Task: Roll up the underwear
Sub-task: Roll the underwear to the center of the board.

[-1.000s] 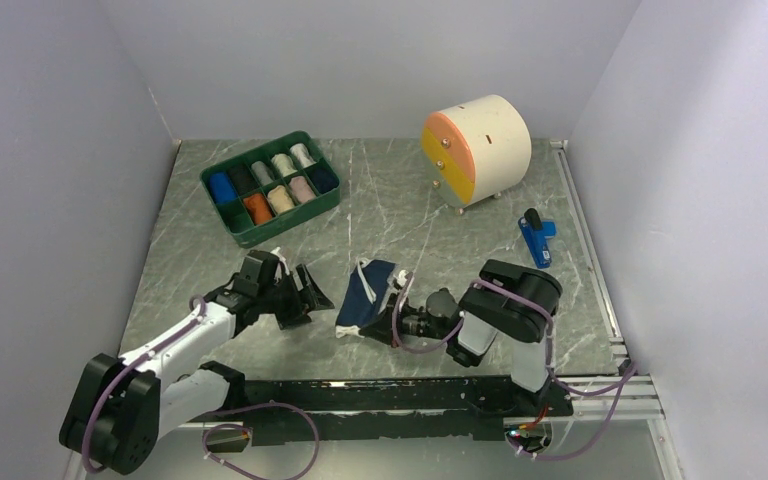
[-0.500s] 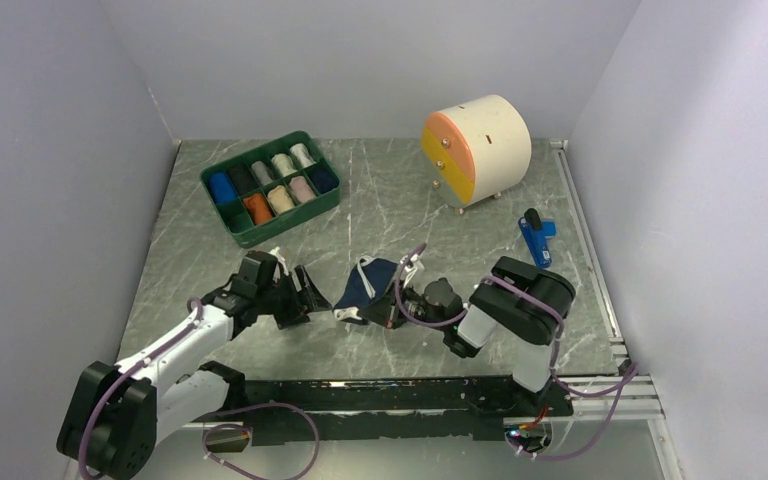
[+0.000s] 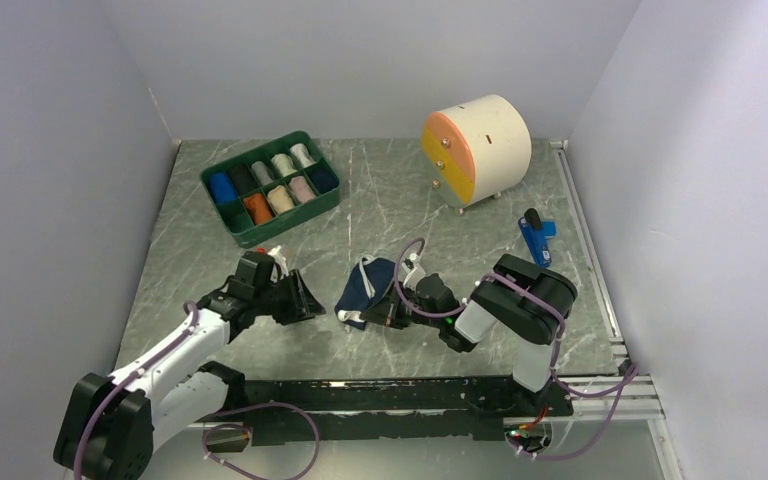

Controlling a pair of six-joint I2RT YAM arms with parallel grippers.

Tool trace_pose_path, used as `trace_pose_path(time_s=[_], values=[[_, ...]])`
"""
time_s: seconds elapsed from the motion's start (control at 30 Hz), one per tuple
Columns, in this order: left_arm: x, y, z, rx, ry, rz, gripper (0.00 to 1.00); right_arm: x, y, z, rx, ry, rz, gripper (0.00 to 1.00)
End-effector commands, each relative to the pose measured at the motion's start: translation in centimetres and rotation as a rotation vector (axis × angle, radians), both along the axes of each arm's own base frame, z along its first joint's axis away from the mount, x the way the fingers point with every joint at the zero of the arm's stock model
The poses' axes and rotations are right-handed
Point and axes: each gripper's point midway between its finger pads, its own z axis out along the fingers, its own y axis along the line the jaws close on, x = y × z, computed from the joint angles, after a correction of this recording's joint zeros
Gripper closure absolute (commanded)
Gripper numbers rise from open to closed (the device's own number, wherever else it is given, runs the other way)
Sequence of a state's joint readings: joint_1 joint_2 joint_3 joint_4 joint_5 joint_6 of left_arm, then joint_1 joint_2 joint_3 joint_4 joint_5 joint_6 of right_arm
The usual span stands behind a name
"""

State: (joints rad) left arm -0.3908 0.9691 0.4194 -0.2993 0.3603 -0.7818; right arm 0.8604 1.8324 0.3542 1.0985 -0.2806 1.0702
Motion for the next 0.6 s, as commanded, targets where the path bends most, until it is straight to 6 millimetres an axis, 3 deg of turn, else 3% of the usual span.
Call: trace_pose_path(time_s=[0.0, 0.17, 0.4, 0.57], values=[[0.2, -0.9, 1.7, -0.037, -0.087, -0.100, 0.62, 0.8, 0.0, 0.2, 0.016, 0.038, -0.053, 1.00], [-0.6, -2.1, 1.5, -0.075, -0.092, -0.192, 0.70, 1.1, -0.1, -0.2, -0.007, 0.063, -0.065, 1.00], [-1.2, -6.6, 2.1, -0.188, -0.090, -0.333, 0.77, 1.2, -0.2, -0.5, -0.020, 0.068, -0.073, 1.00], [-0.3, -7.3, 1.3, -0.152, -0.081, -0.316, 0.81, 1.2, -0.2, -0.6, -0.030, 0.069, -0.068, 1.00]])
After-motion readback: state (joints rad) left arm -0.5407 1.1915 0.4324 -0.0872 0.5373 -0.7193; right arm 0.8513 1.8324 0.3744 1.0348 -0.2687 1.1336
